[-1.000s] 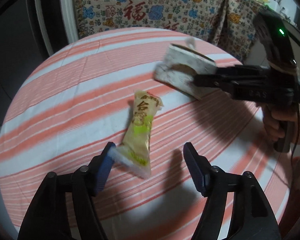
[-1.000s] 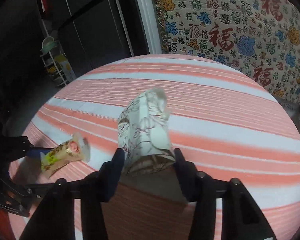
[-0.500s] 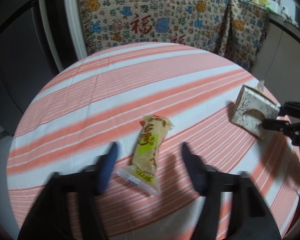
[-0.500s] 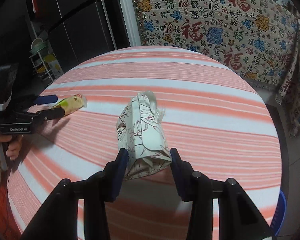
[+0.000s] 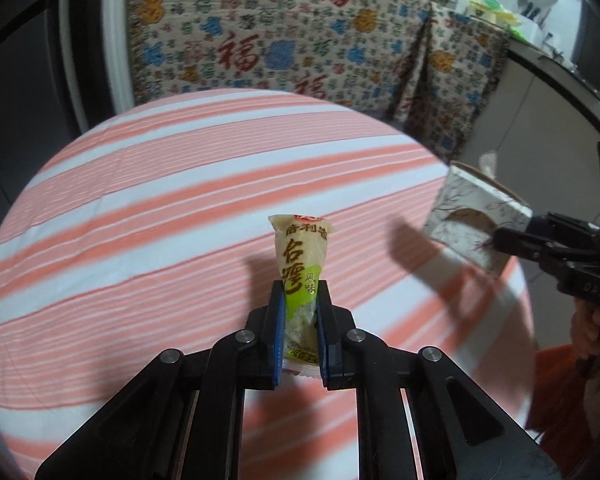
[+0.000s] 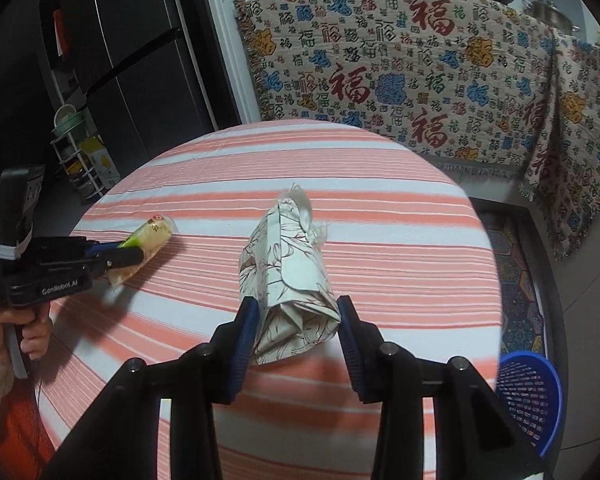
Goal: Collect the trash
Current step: 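Carry the snack packet and white wrapper to the wastebasket and release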
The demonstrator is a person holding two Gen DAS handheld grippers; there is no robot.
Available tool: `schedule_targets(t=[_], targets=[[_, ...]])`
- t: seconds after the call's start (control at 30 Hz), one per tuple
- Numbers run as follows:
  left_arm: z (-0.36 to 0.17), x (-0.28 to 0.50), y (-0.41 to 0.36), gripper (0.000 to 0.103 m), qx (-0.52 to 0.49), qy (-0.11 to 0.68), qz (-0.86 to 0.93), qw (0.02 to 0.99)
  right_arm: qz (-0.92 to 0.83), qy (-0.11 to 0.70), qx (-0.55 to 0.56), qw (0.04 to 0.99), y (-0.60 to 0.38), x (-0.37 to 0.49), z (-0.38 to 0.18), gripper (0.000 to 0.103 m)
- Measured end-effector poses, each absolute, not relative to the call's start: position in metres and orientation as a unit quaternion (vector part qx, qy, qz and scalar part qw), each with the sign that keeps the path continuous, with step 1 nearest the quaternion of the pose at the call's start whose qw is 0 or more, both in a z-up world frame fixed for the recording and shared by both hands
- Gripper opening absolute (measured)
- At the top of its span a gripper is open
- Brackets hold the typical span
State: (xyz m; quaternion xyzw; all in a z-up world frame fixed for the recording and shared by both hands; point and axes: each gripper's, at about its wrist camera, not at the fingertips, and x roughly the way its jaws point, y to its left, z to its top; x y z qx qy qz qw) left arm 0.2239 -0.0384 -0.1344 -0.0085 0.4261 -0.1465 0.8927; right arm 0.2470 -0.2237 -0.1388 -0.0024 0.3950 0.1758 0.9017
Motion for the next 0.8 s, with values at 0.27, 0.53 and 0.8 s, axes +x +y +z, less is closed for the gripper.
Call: schedule_targets(t=[0.27,0.53,0.8], targets=[[-0.114,0.216,-0.124,0.012,-0.011,0.419,-0.203,0.885,0.131,0.381,0.030,0.915,-0.284,0.219,-0.126,0.040],[-0.111,0.212,-0.232,0.012,0.006,0.419,-0.271,0.867,0.039,0.372,0.063,0.925,-0.384,0.189,-0.117,0.040],[-0.132,0.224,-0.339,0.012,0.018,0.428,-0.310,0.849,-0.043,0.394,0.066,0.916,-0.467,0.174,-0.136,0.040]])
